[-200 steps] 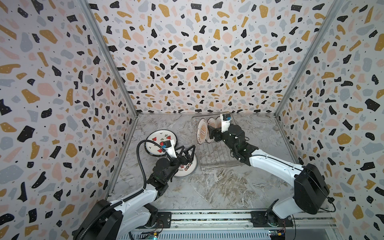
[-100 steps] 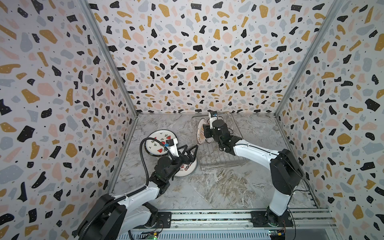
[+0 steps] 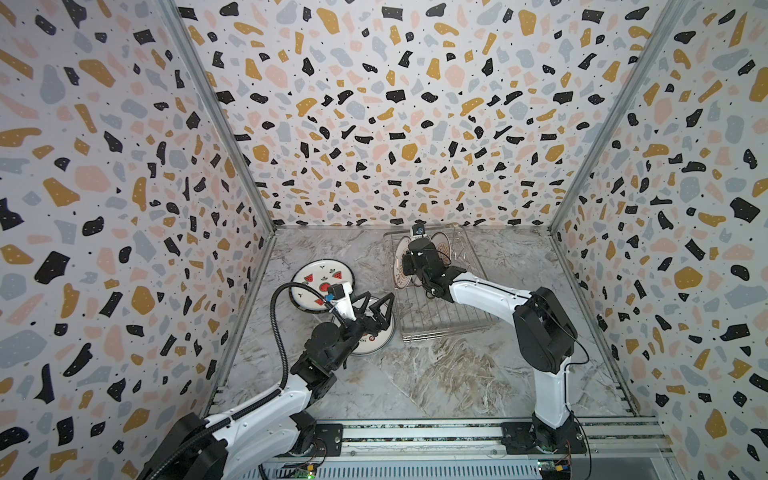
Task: Unload the plates from the dish rack
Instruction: 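Grip the nearest sunburst plate in the rack with the right gripper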
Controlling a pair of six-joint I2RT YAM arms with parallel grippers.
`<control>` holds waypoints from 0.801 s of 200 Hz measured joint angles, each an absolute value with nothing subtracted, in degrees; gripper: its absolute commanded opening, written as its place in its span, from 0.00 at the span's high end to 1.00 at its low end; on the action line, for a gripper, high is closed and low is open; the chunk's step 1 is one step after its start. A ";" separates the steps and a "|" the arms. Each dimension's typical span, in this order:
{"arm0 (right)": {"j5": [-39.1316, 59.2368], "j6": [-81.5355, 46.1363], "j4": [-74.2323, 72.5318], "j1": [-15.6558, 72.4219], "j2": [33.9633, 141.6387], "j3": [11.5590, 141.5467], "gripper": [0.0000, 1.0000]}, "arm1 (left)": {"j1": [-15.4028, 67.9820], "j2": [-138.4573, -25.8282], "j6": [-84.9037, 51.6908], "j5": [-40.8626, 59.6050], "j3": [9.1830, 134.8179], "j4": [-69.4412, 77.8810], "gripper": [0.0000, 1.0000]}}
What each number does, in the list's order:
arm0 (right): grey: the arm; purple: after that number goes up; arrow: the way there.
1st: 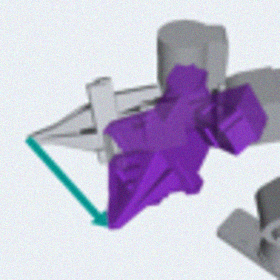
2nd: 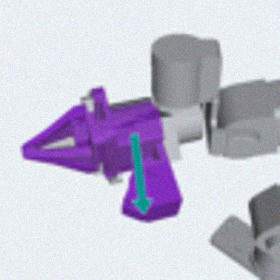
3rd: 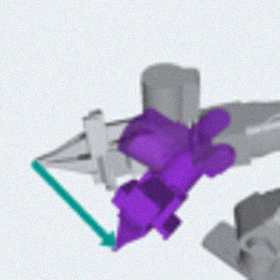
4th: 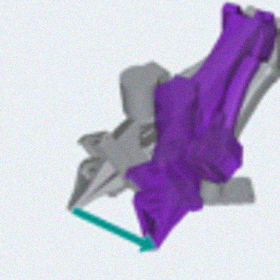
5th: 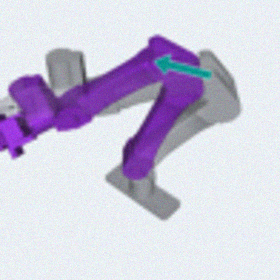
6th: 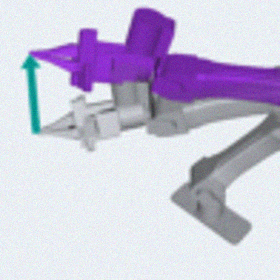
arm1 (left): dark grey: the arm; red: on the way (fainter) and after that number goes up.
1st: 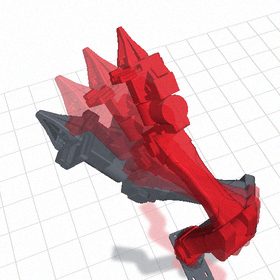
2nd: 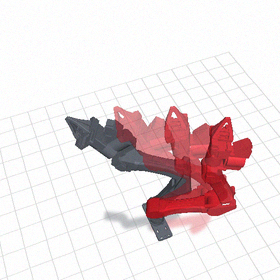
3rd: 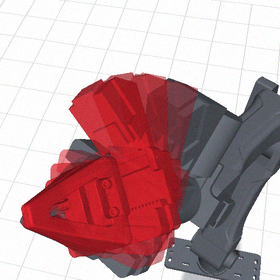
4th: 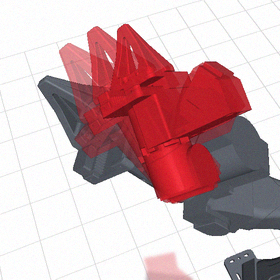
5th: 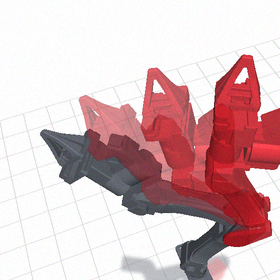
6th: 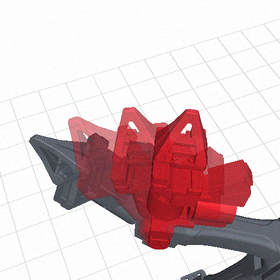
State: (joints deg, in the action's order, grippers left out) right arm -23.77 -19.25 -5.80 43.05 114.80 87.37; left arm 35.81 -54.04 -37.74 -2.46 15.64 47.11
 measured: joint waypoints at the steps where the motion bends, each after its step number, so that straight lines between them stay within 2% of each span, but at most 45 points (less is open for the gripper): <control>1: -23.90 -19.25 -5.76 43.09 114.89 87.48 0.72 | 35.81 -54.02 -37.74 -2.48 15.62 47.11 0.00; 49: -28.47 -19.33 -3.84 44.12 117.14 89.58 0.77 | 35.86 -54.04 -37.47 -3.38 15.09 46.02 0.00; 74: -30.20 -19.44 -3.33 44.27 117.82 90.37 0.83 | 35.88 -54.04 -37.89 -3.05 14.48 46.46 0.00; 160: -36.69 -18.35 -1.19 46.11 117.93 92.99 0.91 | 36.36 -52.14 -40.80 -2.46 12.36 48.82 0.00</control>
State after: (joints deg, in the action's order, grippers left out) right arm -36.69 -18.35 -1.19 46.11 117.93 92.99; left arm 36.36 -52.14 -40.80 -2.46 12.36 48.82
